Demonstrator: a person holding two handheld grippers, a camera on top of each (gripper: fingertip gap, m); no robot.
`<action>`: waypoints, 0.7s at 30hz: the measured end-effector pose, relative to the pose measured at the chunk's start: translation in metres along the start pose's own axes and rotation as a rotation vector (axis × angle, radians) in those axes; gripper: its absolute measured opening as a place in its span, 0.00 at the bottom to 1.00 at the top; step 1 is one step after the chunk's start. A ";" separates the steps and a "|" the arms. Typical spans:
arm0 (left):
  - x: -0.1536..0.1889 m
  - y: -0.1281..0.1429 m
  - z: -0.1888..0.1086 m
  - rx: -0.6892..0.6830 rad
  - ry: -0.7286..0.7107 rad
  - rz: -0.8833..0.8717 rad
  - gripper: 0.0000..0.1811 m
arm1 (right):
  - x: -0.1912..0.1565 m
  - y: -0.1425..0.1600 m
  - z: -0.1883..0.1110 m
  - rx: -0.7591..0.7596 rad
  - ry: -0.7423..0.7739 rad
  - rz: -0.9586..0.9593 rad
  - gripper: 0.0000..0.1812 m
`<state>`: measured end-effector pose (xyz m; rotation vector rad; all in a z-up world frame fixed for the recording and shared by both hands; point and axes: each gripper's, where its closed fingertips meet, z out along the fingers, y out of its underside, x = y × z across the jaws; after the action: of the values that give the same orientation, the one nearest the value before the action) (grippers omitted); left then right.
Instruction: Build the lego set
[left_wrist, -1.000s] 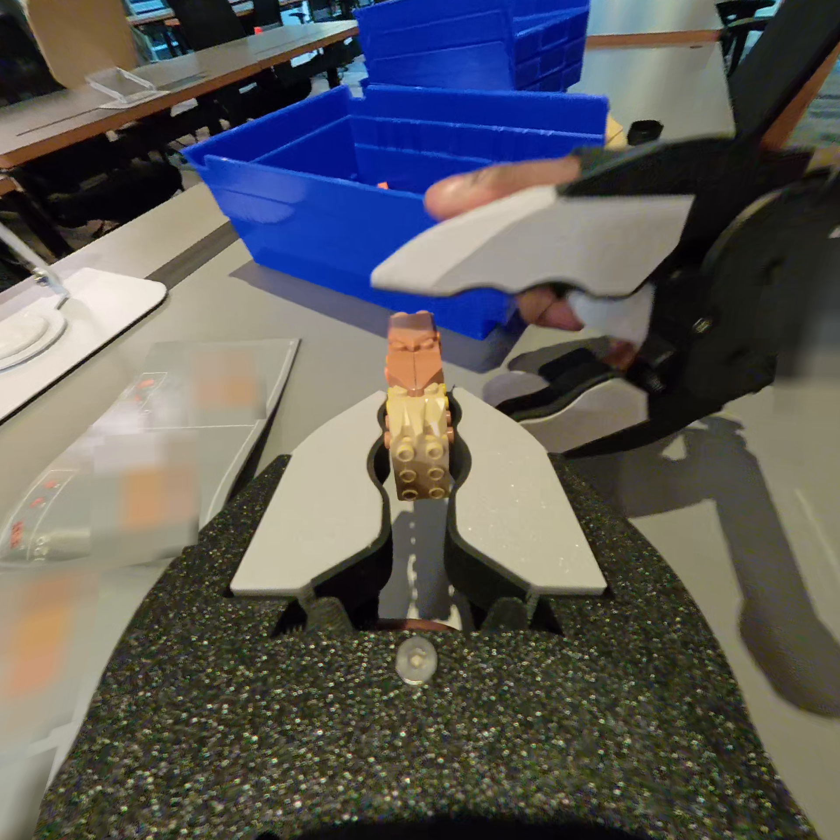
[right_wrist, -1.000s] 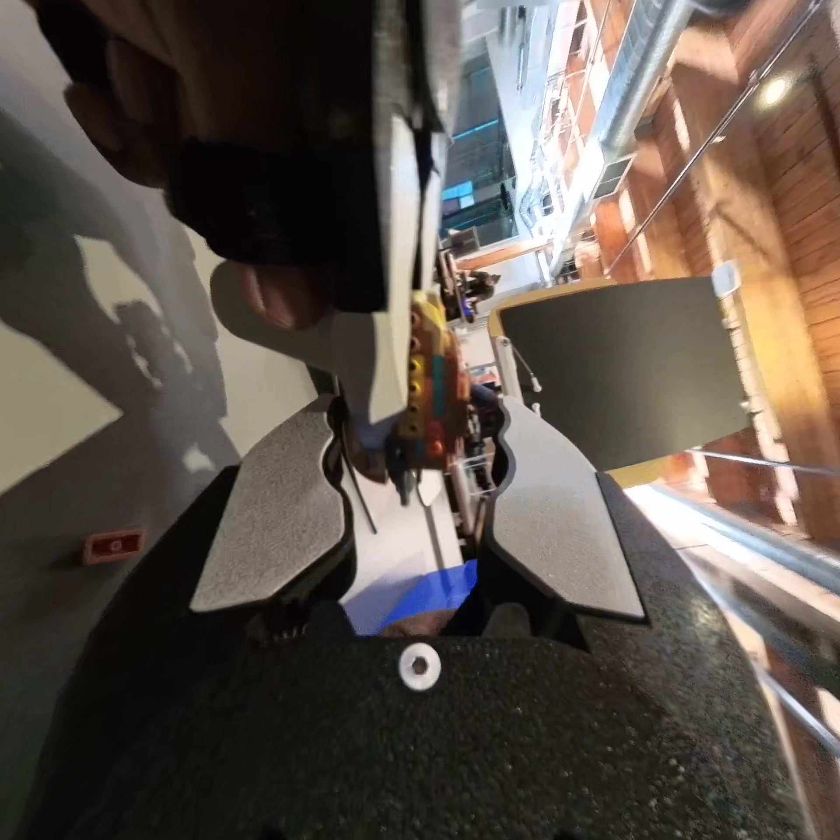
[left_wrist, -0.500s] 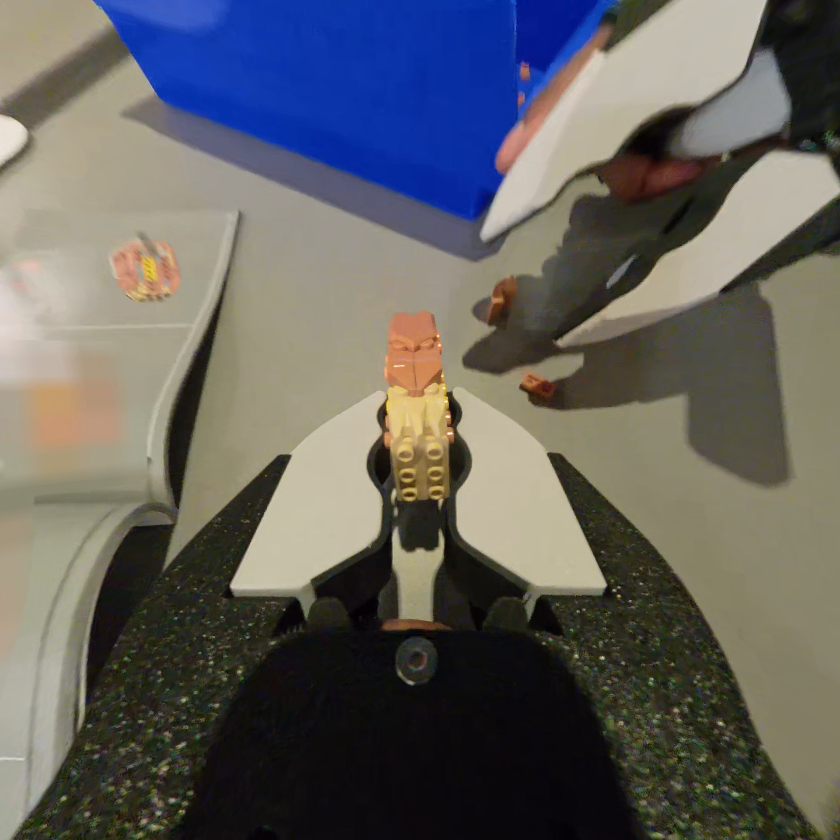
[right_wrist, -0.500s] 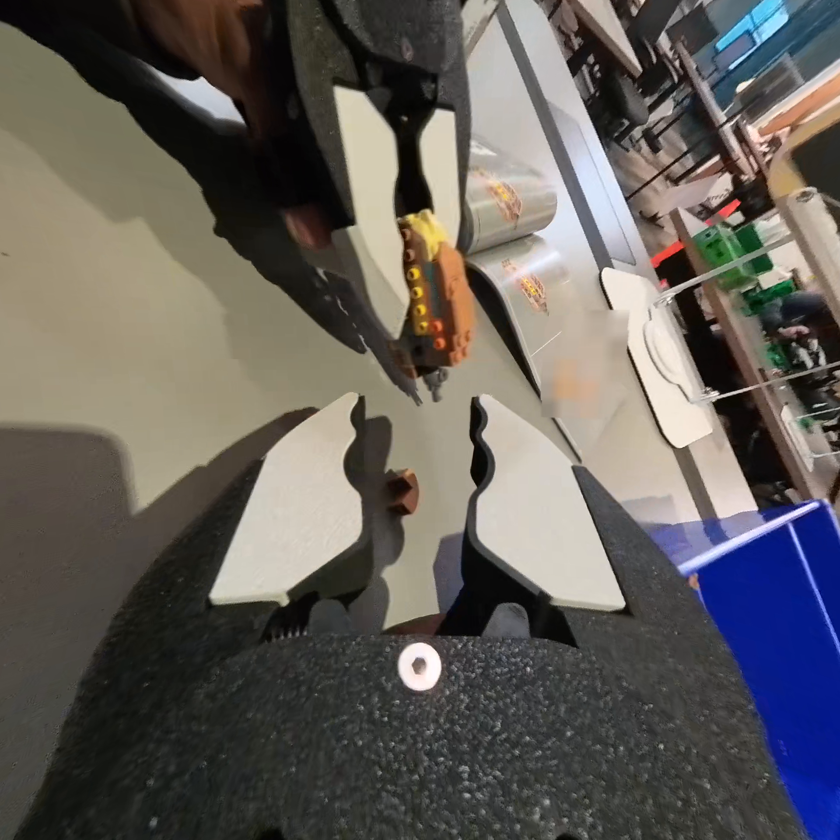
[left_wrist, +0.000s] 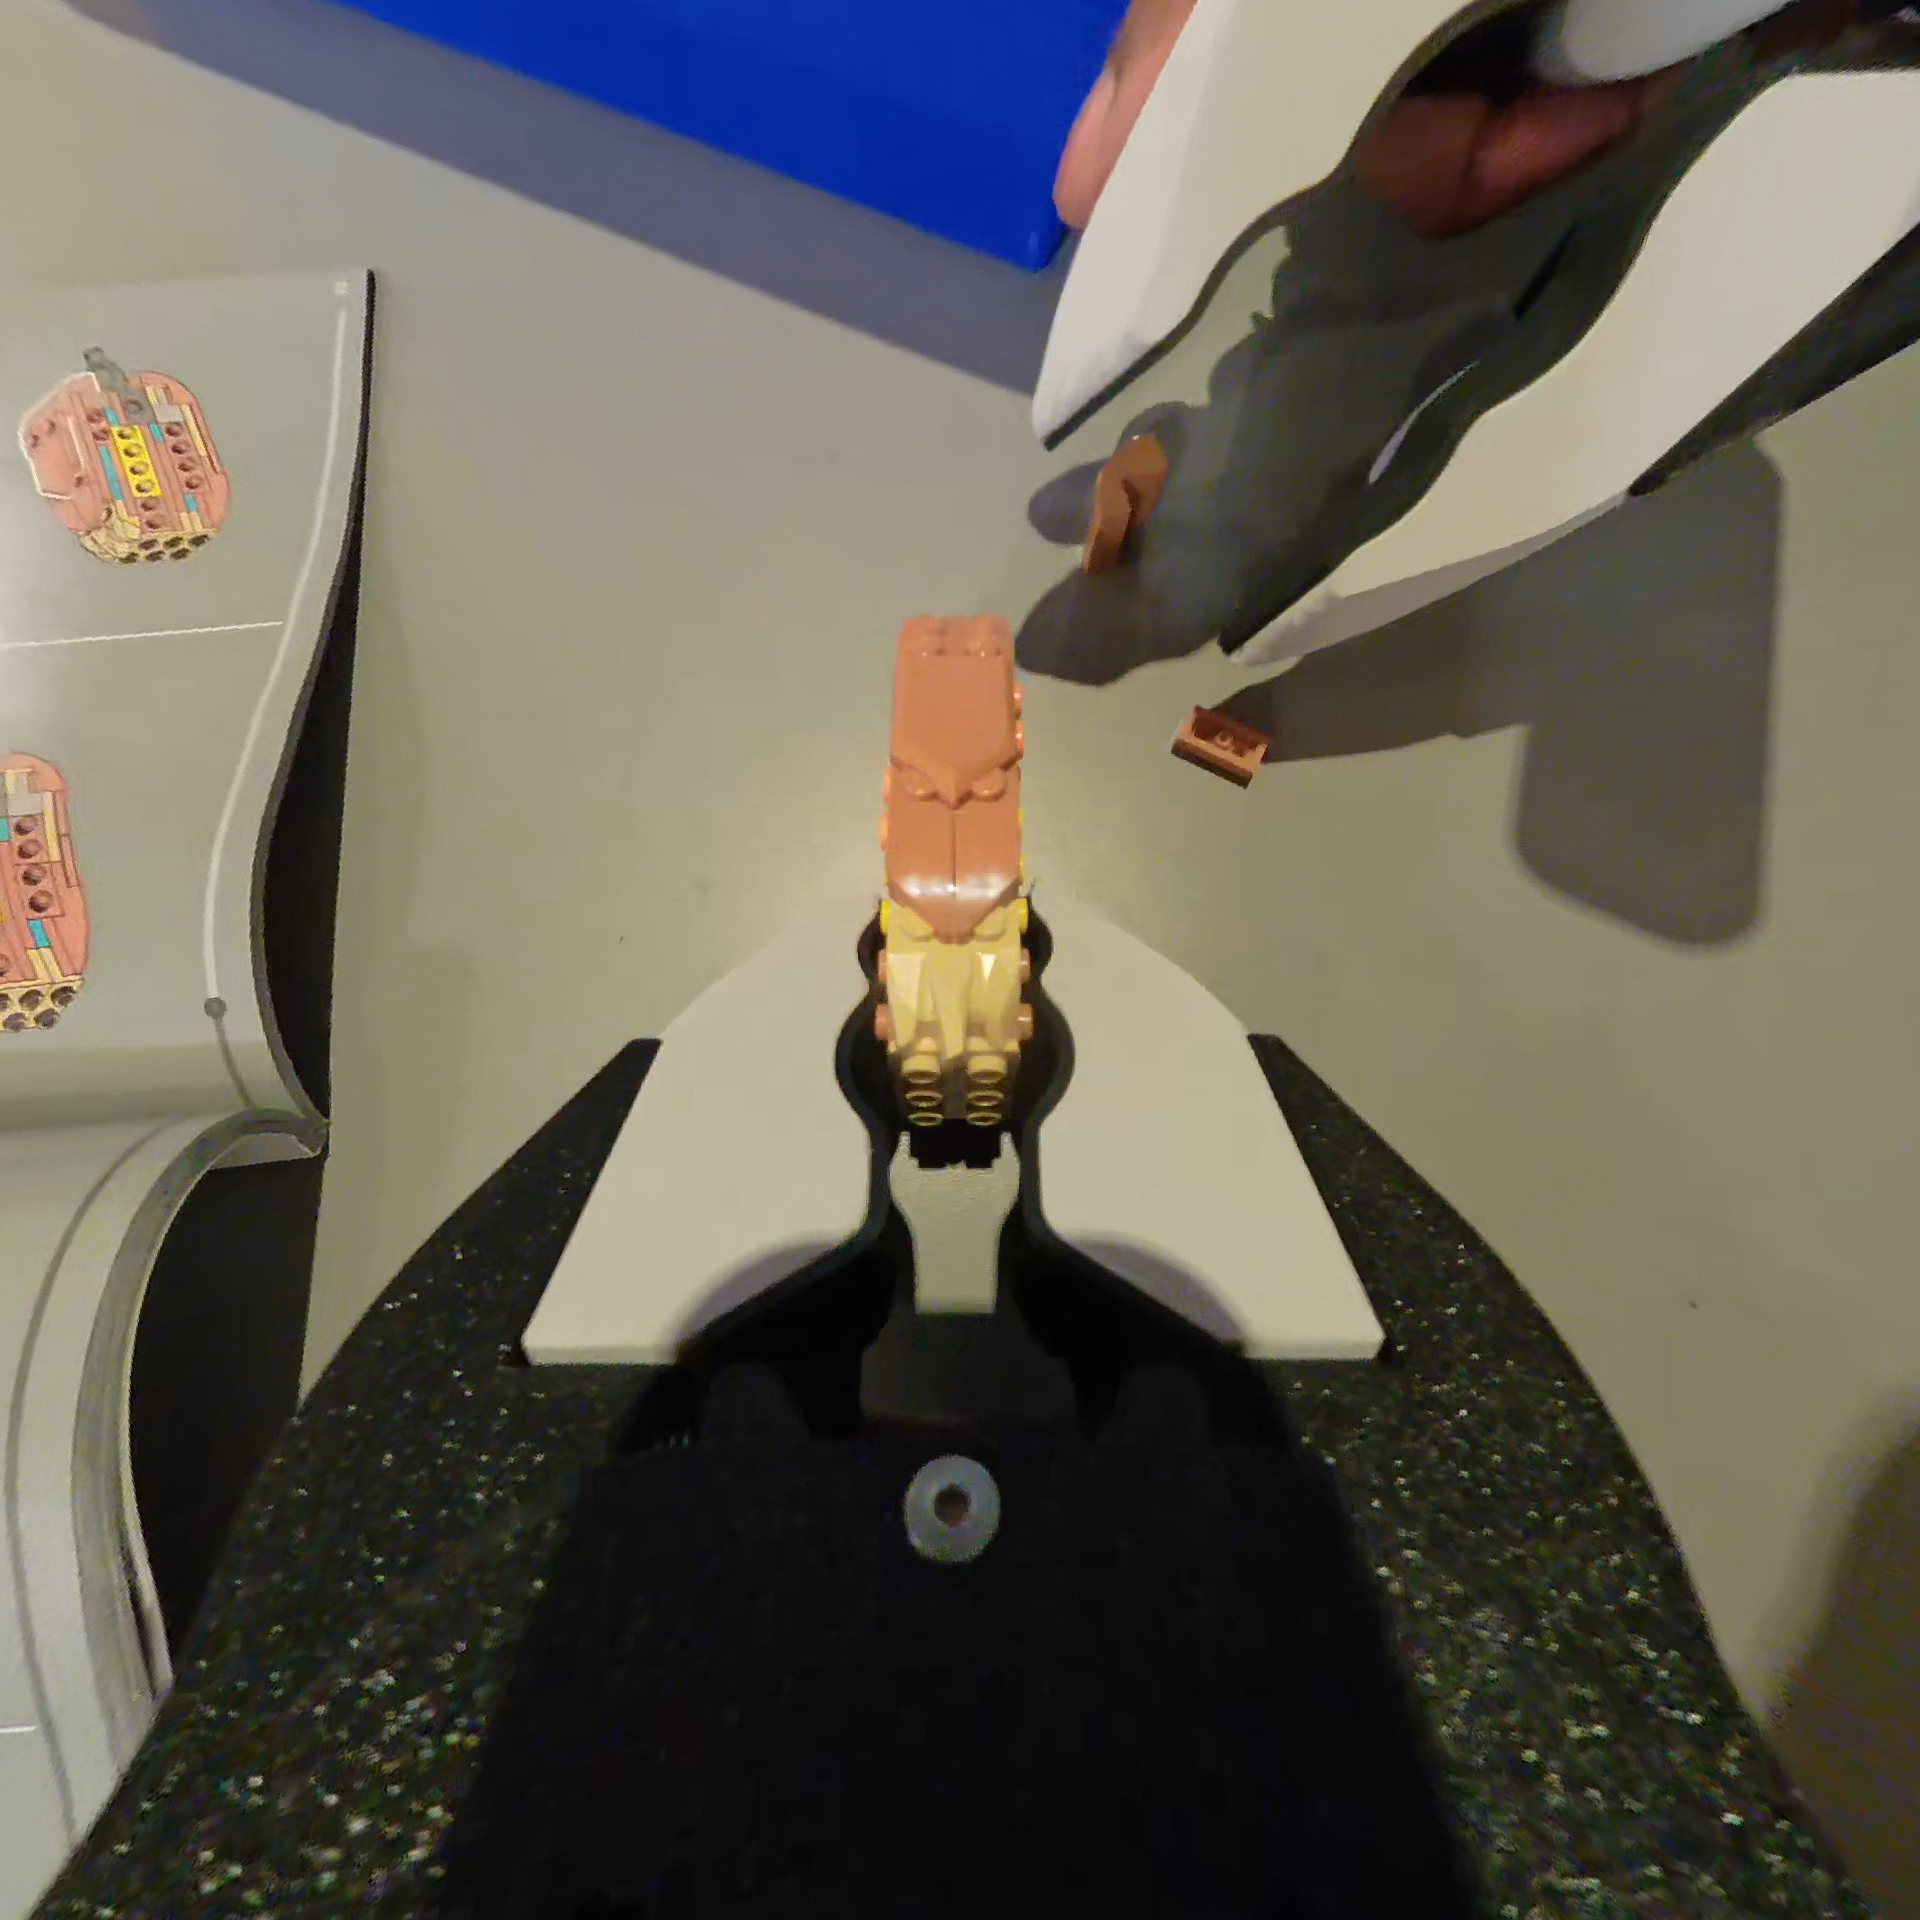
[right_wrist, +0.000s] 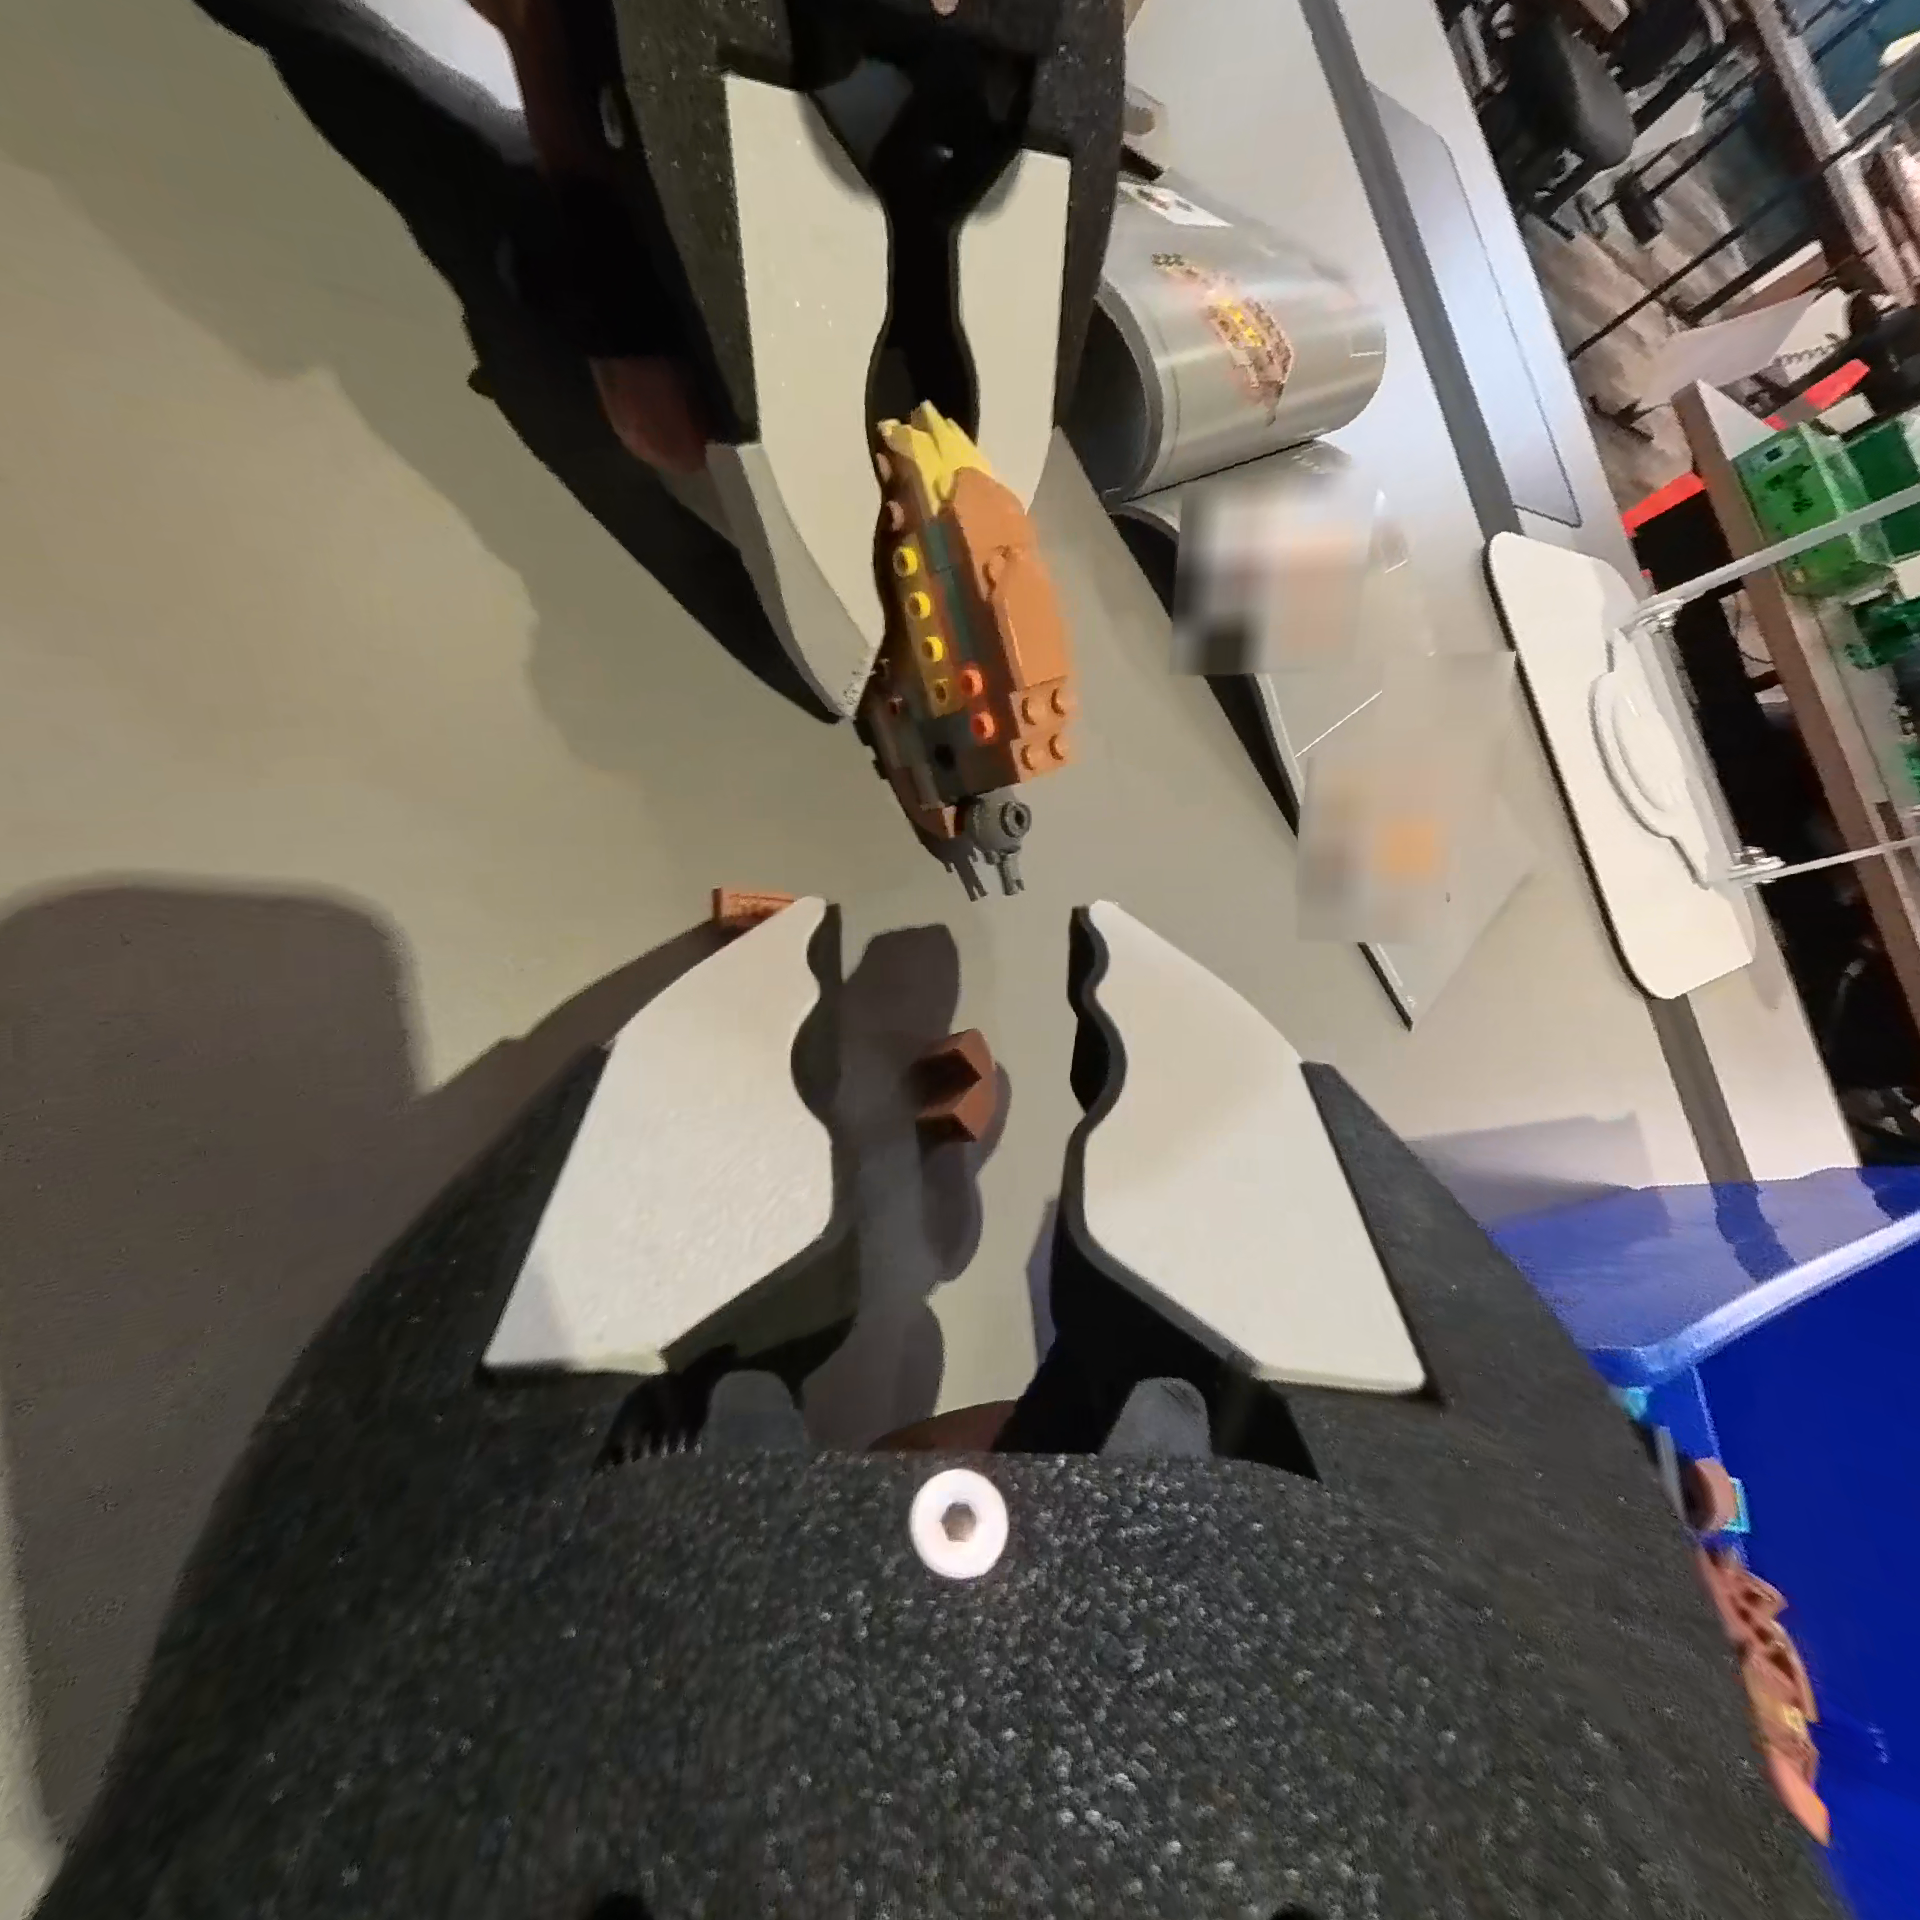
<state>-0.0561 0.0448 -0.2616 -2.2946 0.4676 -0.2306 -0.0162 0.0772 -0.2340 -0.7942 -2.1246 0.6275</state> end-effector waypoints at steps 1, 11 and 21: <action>0.000 0.000 0.000 -0.002 -0.002 0.002 0.12 | -0.002 0.001 0.000 -0.002 -0.022 0.006 0.23; -0.002 0.005 -0.003 -0.016 0.000 0.003 0.13 | -0.017 0.004 -0.001 -0.028 -0.149 0.045 0.22; -0.002 0.006 -0.004 -0.031 -0.010 0.029 0.18 | -0.026 0.003 0.000 -0.061 -0.224 0.076 0.22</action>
<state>-0.0608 0.0390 -0.2631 -2.3169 0.5019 -0.1991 -0.0021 0.0607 -0.2491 -0.8757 -2.3349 0.7242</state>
